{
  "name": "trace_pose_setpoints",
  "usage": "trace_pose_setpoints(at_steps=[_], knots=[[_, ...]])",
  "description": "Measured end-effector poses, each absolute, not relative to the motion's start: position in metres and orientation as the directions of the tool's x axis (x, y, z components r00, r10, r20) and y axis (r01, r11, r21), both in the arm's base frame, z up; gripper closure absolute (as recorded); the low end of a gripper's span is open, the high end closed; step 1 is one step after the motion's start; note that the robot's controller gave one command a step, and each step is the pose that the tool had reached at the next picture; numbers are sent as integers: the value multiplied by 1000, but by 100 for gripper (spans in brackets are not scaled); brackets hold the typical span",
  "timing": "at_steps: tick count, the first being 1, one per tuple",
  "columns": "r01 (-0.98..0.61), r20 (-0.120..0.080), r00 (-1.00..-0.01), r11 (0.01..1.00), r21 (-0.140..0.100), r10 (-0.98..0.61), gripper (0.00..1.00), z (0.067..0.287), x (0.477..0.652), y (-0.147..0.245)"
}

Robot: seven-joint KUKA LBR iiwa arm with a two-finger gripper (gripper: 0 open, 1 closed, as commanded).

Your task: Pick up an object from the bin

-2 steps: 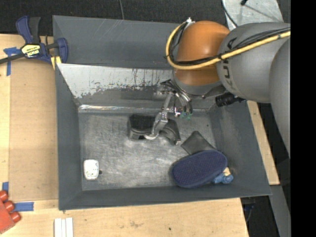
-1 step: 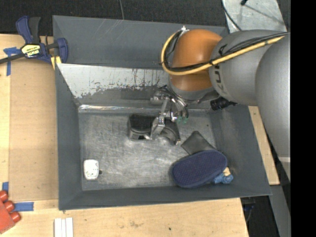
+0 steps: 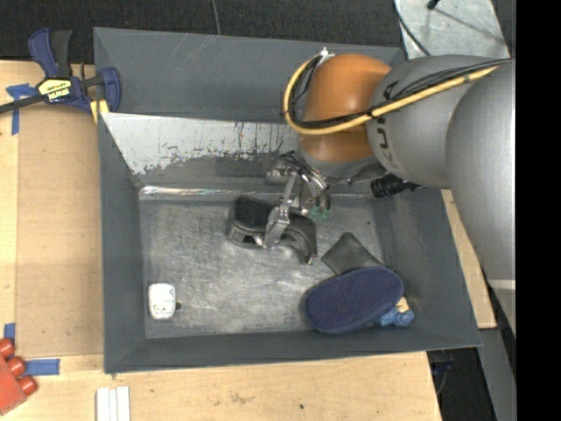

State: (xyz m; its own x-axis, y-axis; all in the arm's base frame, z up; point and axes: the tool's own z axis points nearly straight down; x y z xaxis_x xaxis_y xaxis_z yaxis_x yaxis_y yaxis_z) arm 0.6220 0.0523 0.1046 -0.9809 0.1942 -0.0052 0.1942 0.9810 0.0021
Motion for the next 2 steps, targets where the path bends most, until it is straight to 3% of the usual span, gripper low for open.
trace_pose_setpoints(at_steps=[1, 2], knots=[[226, -1, -974, 974, 3, 226, 0, 101, 623, 53], [225, 13, -974, 974, 3, 225, 100, 101, 622, 55]])
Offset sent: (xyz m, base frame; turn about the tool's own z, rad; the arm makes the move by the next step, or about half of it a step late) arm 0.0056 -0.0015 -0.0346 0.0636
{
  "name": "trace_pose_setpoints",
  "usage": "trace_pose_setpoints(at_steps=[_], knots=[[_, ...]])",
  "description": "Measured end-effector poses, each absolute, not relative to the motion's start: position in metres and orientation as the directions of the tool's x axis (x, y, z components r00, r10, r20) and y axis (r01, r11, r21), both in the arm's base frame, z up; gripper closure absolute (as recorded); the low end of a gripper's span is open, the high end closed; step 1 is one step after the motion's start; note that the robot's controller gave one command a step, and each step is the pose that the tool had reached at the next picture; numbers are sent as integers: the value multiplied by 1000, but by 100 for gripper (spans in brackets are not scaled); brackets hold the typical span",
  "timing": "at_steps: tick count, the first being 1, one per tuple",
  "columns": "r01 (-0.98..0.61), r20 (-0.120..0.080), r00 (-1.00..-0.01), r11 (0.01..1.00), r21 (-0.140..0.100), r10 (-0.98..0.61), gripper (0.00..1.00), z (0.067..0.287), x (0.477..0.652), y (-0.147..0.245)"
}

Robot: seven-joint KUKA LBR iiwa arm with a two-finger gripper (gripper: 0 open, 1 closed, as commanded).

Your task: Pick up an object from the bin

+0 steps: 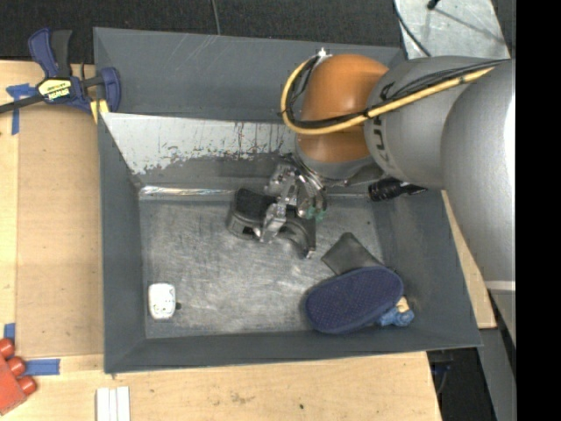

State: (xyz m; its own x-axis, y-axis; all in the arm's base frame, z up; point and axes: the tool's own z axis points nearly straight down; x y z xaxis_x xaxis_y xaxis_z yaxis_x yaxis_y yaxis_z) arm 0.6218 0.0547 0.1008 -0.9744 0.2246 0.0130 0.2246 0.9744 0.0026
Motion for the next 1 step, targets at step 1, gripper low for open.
trace_pose_setpoints(at_steps=[1], knots=[[223, -2, -975, 975, 1, 223, 100, 169, 622, 54]])
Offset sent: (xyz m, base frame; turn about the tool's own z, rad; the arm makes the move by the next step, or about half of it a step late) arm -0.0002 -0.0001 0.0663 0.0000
